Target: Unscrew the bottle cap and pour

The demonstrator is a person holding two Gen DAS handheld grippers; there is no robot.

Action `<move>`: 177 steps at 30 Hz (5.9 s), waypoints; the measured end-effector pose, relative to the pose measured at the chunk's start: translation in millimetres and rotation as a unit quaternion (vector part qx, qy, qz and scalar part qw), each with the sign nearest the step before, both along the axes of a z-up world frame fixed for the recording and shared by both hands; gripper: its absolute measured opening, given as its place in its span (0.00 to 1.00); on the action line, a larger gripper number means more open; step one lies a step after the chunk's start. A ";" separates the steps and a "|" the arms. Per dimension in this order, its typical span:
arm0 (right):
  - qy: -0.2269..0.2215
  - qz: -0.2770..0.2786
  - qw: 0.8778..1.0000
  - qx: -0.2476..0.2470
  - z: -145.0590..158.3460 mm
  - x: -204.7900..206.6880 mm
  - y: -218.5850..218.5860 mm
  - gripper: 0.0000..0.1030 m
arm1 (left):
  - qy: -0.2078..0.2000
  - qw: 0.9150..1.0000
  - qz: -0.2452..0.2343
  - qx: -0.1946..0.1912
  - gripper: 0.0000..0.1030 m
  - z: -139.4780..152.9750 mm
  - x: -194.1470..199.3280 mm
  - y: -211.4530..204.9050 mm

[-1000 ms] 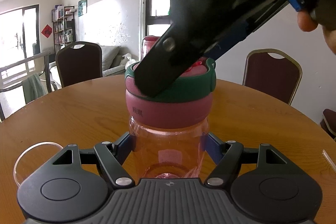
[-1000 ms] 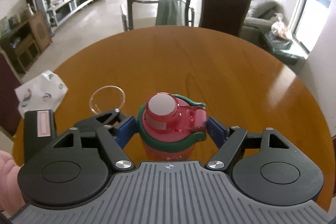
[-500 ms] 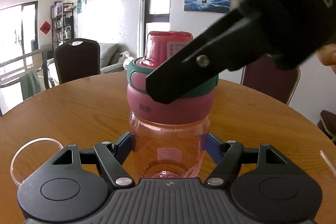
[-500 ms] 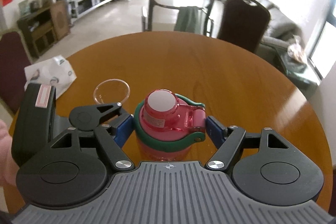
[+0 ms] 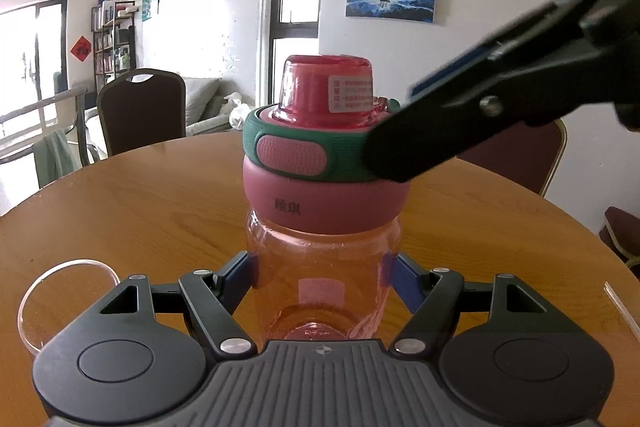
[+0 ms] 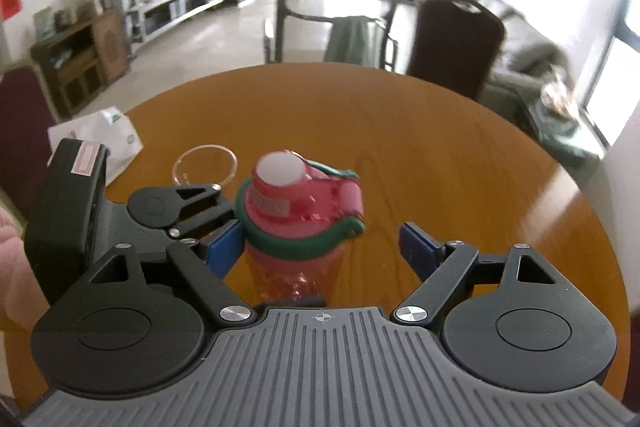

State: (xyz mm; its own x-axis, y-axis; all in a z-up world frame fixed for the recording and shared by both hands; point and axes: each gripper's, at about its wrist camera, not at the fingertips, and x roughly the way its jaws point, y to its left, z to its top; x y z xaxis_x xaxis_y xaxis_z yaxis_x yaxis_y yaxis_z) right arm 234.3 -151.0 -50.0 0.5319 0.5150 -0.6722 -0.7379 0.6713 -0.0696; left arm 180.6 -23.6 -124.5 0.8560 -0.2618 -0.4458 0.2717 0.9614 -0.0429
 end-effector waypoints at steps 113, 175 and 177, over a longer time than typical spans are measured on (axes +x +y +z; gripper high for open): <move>0.012 -0.037 0.999 -0.018 -4.1 3.1 -33.0 0.67 | -0.040 0.999 -0.019 -0.001 0.69 13.0 -28.9 -9.3; 0.015 -0.054 0.998 0.022 2.0 -2.4 -35.3 0.65 | -0.035 0.999 -0.007 -0.004 0.69 10.9 -24.7 -4.4; 0.020 -0.054 0.997 0.044 6.8 -8.1 -29.8 0.73 | -0.035 0.999 -0.004 -0.006 0.69 11.0 -24.4 -4.4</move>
State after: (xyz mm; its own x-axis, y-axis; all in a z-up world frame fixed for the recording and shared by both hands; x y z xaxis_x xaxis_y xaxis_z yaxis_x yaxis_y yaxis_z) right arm 226.3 -180.8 -43.1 0.5614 0.5136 -0.6489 -0.6617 0.7495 0.0208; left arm 156.2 -28.0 -113.5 0.8829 -0.2740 -0.3813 0.2823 0.9587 -0.0354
